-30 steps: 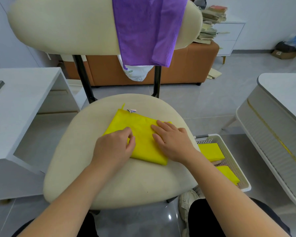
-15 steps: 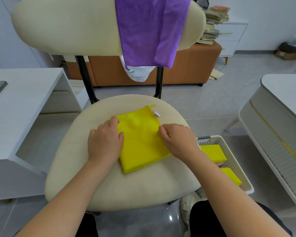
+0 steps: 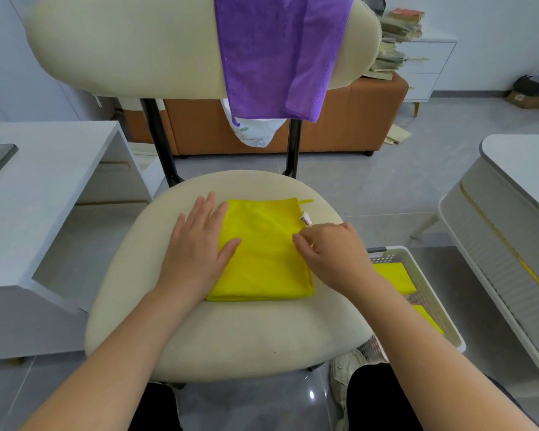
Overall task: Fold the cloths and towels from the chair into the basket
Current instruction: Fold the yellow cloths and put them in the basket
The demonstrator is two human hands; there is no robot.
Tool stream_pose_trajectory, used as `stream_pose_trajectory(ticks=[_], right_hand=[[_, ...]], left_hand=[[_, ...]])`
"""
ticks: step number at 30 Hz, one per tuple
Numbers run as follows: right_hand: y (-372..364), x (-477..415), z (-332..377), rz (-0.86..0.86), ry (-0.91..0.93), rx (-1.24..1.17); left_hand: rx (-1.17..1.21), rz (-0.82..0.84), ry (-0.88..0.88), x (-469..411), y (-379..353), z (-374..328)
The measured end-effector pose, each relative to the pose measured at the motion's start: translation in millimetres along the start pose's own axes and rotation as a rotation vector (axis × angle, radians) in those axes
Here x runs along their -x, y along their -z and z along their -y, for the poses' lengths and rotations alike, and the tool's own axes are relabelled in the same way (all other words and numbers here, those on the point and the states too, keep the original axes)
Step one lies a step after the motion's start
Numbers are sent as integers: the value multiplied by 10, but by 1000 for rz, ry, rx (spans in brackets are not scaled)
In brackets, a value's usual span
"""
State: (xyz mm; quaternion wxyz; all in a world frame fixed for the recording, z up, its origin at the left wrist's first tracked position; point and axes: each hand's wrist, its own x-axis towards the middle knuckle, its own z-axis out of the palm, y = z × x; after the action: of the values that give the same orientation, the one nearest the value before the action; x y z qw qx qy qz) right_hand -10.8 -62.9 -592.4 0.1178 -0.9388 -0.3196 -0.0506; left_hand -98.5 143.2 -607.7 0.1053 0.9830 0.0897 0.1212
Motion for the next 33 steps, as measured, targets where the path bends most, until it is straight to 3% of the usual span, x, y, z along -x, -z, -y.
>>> stream_pose_trajectory(ticks=[3, 8, 11, 14, 16, 18, 20, 23, 26, 33], right_hand=[[-59, -11, 26, -91, 65, -160], [-237, -15, 129, 359, 78, -96], [-292, -42, 89, 422, 39, -70], [-245, -47, 74, 406, 35, -110], [-207, -40, 48, 348, 28, -214], [-169, -32, 6, 239, 28, -320], [-122, -13, -35, 128, 54, -368], [-71, 58, -30, 52, 159, -395], [-66, 173, 24, 110, 240, -413], [-92, 261, 7, 260, 290, -380]], left_hand=[[134, 36, -93, 14, -9, -93], [29, 340, -53, -30, -170, -122], [-36, 429, 11, -22, -212, -112], [7, 388, 87, -15, -193, -45], [107, 238, 92, -12, -154, 71], [231, 35, 10, 10, -49, 201], [366, -40, -86, 68, 75, 268], [362, -1, -312, 177, 173, 211], [238, 90, -507, 248, 113, 142], [20, 134, -557, 247, 70, 78]])
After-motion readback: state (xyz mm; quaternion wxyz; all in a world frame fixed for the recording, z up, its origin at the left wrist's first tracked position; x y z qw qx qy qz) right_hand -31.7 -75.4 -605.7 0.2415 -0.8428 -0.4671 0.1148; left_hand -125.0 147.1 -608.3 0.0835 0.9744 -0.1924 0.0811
